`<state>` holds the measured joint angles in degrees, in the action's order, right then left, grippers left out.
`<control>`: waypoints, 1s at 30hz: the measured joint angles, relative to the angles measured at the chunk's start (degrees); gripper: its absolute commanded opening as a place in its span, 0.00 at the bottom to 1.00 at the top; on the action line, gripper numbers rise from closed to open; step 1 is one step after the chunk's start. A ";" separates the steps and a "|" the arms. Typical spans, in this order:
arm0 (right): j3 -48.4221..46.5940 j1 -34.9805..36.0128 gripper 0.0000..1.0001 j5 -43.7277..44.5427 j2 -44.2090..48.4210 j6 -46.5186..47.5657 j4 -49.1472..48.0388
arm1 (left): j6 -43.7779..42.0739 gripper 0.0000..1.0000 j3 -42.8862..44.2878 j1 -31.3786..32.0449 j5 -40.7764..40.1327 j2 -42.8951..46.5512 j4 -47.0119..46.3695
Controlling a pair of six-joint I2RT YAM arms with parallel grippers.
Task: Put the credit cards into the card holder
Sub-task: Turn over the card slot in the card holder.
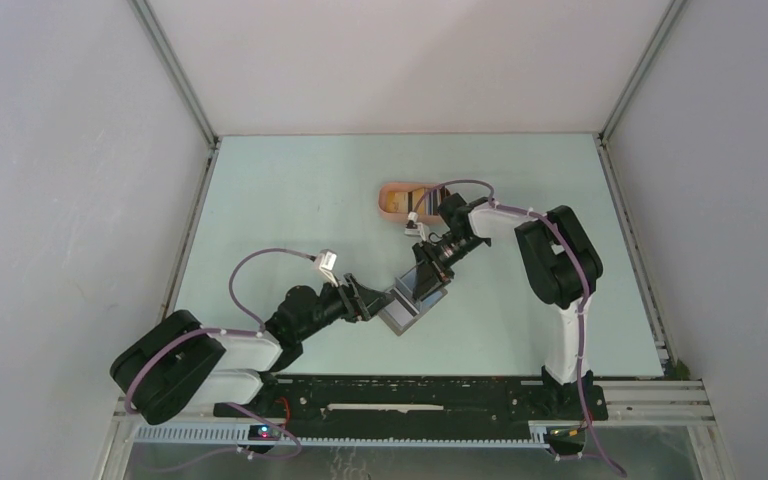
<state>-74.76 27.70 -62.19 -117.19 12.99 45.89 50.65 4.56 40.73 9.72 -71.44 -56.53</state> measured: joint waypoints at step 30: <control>-0.85 2.29 0.53 -0.04 -0.81 1.14 1.55 | 0.48 0.69 0.00 -0.02 0.02 -1.66 -2.21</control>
<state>-75.61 30.00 -62.24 -117.99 14.13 47.44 51.13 4.56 40.71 9.74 -73.10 -58.74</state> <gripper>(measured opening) 0.546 0.731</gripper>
